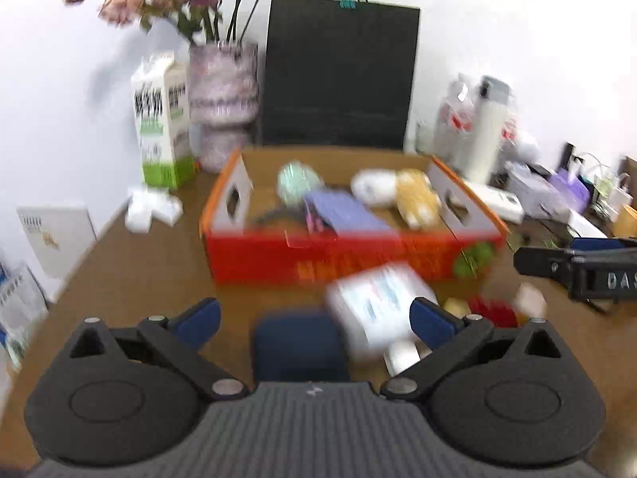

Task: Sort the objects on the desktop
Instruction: 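Drop the pouch and cable into the box and withdraw both grippers, then grasp the blue wrapper with the right gripper while the left gripper grasps the navy case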

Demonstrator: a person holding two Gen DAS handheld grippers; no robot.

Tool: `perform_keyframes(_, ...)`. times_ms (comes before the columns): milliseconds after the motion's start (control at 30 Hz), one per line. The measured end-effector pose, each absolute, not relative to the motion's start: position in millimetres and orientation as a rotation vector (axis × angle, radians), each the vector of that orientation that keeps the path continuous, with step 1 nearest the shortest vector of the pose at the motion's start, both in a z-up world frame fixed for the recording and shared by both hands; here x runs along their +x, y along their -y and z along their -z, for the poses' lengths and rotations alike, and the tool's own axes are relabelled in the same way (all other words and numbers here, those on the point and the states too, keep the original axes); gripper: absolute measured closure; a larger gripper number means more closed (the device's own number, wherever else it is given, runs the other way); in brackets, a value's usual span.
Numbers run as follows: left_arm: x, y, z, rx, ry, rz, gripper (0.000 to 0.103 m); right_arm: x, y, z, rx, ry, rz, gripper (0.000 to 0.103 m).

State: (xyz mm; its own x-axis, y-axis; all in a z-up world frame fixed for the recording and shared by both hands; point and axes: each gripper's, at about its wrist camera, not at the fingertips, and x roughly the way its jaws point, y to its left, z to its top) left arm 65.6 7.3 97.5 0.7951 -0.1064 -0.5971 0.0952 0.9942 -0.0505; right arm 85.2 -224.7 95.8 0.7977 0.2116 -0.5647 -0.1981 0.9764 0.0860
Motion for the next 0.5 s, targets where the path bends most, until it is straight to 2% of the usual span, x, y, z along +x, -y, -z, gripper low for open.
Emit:
perform_keyframes(200,-15.2,-2.9,-65.4,-0.019,-0.555,0.063,0.000,4.4,237.4,-49.3,0.155,-0.642,-0.304,0.003)
perform_keyframes(500,-85.1,-4.4,-32.5,0.032,-0.541,0.002,0.000,-85.5,223.1,-21.6,0.072,-0.621,-0.258,0.003)
